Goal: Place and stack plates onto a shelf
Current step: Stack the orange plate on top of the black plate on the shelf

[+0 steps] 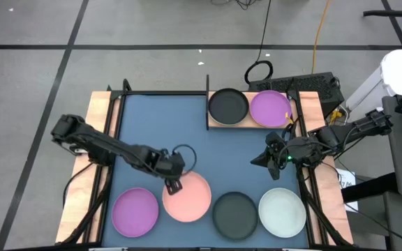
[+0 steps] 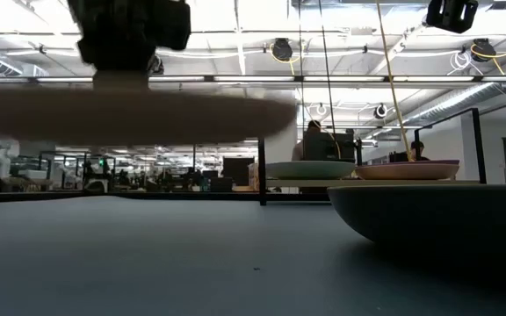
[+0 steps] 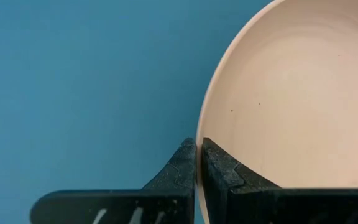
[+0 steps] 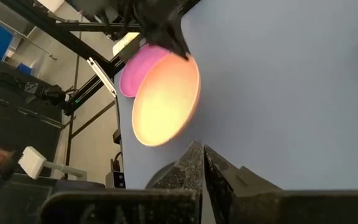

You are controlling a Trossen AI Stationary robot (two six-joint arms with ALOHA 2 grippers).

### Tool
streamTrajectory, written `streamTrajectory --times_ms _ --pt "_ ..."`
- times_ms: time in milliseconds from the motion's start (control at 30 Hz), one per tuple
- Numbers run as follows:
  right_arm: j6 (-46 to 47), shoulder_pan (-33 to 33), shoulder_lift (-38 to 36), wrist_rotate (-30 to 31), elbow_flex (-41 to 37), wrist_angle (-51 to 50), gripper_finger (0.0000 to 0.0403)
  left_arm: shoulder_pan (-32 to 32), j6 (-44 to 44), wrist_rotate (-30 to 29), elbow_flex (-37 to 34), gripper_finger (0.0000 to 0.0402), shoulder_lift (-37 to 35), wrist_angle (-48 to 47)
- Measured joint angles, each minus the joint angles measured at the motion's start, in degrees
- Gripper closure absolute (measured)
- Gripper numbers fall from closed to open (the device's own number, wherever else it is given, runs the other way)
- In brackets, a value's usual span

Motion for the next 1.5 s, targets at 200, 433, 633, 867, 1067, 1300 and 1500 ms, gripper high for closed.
streamTrajectory --times_ms 200,433,633,867,1067,1300,1500 --pt "2.9 0.0 0.0 3.6 0.0 -0.2 0.0403 4.7 -0.6 -0.7 0.0 0.0392 -7.0 -2.2" --pt "4.9 0.0 0.0 7.4 0.0 1.4 0.0403 9.0 0.7 -2.7 5.1 0.0392 -9.2 -5.2" --pt "3.9 -0.1 0.0 10.6 0.0 1.3 0.0403 13.3 7.2 -8.3 12.8 0.0392 -8.9 -8.6" --pt "3.7 -0.1 0.0 15.0 0.0 0.8 0.0403 23.9 12.2 -4.8 18.9 0.0392 -8.9 -10.6" --pt "6.8 -0.1 0.0 16.7 0.0 0.9 0.0403 33.2 19.4 -4.4 21.8 0.0392 -8.9 -6.8" --pt "6.8 -0.1 0.0 19.0 0.0 0.9 0.0403 42.0 24.6 -2.3 22.6 0.0392 -8.0 7.7" --pt "6.7 -0.7 0.0 24.7 0.0 0.8 0.0403 46.8 27.6 0.3 24.5 0.0392 -5.3 12.5"
